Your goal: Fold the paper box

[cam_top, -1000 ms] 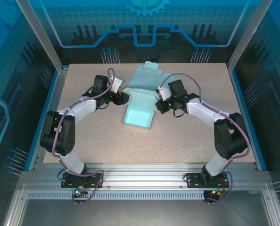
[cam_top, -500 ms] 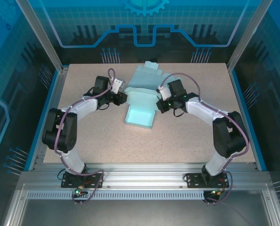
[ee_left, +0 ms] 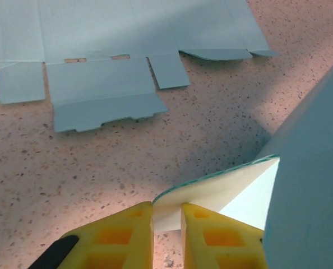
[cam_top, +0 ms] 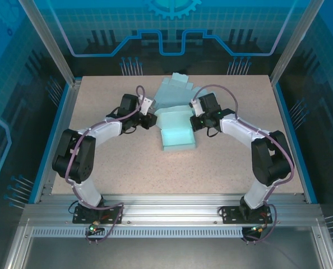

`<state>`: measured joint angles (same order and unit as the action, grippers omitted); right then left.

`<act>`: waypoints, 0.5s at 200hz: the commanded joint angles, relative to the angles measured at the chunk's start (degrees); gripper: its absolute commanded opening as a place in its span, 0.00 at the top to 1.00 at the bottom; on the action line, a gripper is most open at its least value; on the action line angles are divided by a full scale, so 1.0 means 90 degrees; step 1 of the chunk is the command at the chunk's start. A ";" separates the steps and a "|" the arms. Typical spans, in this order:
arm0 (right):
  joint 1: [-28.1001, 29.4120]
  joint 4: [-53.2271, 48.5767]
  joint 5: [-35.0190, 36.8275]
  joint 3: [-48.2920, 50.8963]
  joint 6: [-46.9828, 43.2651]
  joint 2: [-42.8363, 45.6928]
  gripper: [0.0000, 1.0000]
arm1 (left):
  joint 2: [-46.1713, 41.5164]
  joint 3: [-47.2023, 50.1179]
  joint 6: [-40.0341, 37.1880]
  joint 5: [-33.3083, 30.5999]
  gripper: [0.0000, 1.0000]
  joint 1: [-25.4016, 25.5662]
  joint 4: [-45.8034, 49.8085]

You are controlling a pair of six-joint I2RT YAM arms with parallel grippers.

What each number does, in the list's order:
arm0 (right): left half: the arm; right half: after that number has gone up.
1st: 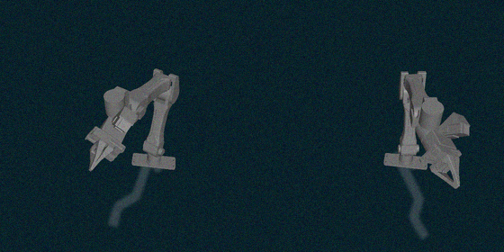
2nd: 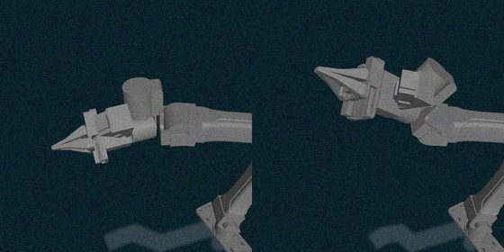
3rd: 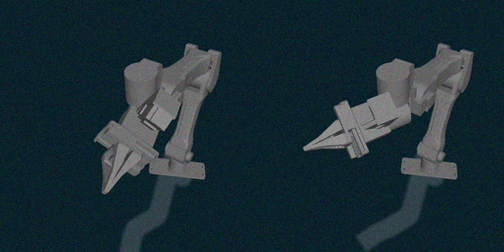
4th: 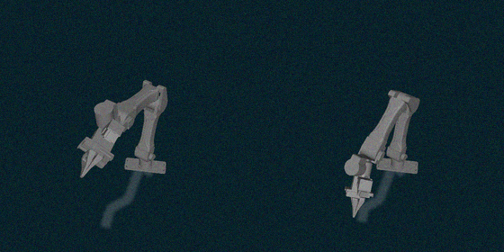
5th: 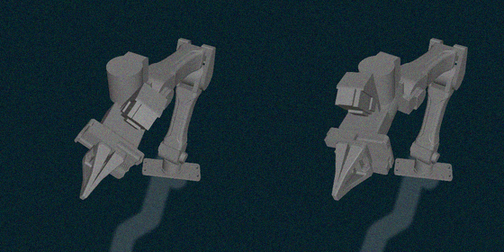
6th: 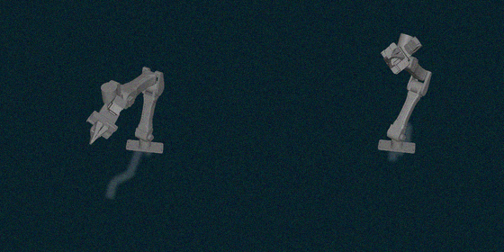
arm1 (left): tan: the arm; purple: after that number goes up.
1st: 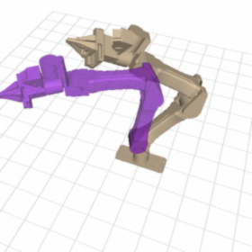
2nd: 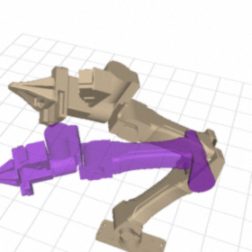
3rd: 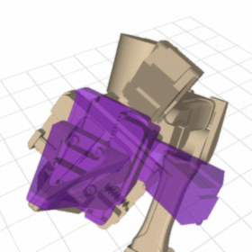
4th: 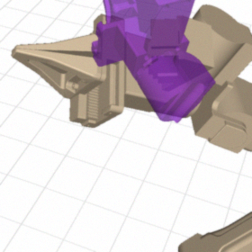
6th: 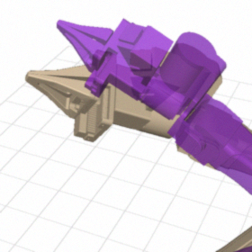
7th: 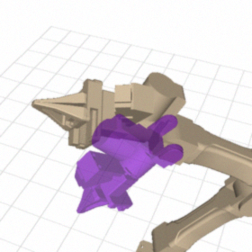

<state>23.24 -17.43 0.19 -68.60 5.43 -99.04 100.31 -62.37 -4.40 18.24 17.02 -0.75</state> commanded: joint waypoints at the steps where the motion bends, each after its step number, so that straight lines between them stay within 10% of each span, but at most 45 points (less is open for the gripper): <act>1: 0.0361 0.0183 -0.0427 -0.0212 0.0096 -0.0200 1.00 | -0.0331 0.0127 0.0183 0.0556 0.82 0.0517 -0.0545; 52: 0.0482 0.0362 -0.0059 -0.0018 0.0343 -0.0100 1.00 | -0.0722 0.0395 0.0414 -0.0454 0.92 0.1084 -0.0740; 100: 0.0490 0.0306 0.0166 0.0115 0.0324 0.0045 1.00 | -0.1191 0.0670 -0.0043 -0.0831 0.42 0.1030 -0.0285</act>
<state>25.17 -15.14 5.34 -68.62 8.64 -99.98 93.76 -57.98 -1.96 11.27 26.39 -2.13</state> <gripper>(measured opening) 0.059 0.514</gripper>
